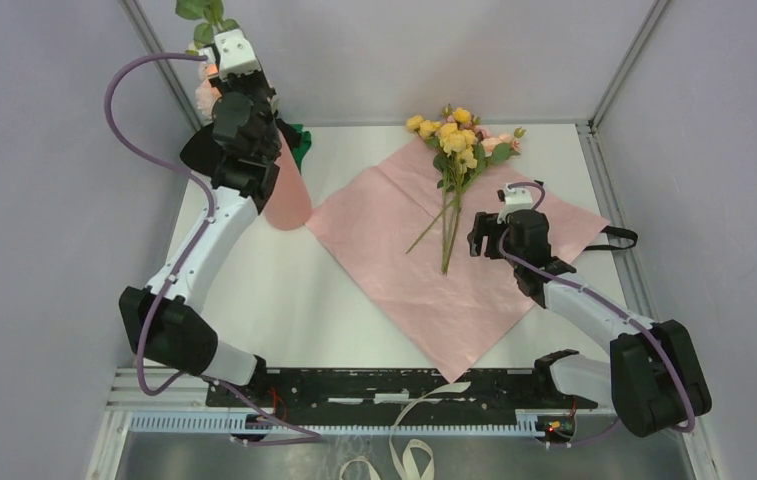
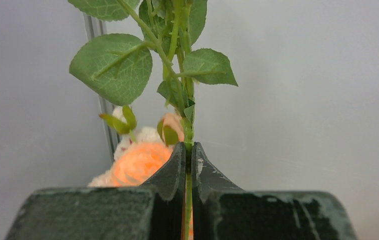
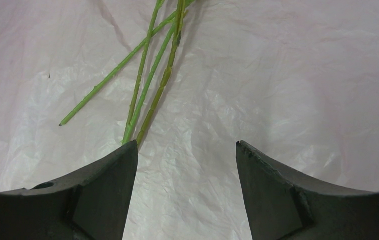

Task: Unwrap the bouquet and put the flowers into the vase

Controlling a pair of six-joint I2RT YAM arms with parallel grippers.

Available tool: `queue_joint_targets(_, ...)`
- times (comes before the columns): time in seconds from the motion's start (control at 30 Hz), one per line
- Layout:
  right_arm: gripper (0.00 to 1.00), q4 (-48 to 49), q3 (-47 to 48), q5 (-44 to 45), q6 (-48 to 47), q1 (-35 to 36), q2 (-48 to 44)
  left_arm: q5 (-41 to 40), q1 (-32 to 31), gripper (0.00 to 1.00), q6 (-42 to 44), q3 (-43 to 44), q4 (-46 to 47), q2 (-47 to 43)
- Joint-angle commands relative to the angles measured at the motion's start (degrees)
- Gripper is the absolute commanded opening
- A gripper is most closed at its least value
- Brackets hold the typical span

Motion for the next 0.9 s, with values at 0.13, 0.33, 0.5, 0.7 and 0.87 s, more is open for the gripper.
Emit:
queue_joint_targets(0.13,0.77,1.93,1.45,-0.94,0.12,-0.15,0.62,0.14,0.19,0.02,-14.02,-13.63,-1.6,-7.81)
queue_joint_targets(0.33,0.77,2.29,1.14,-1.35,0.22,-0.11,0.7,0.08,0.03,0.2,-18.15,-19.18,-4.02,-9.23)
queue_joint_targets(0.5,0.77,3.25,0.91,-2.66,0.85,-0.15,1.49,0.87,-0.4,0.77,-20.52,-20.96,-5.43,-11.08)
queue_joint_targets(0.7,0.77,3.49,1.0,-2.69,1.0,-0.16,1.89,0.89,-1.55,0.97,-20.7,-19.32,-8.36,-12.65)
queue_joint_targets(0.87,0.77,3.78,1.26,-2.68,1.01,-0.13,2.23,-1.08,-2.56,0.98,-30.17,-14.98,-23.3,-13.45)
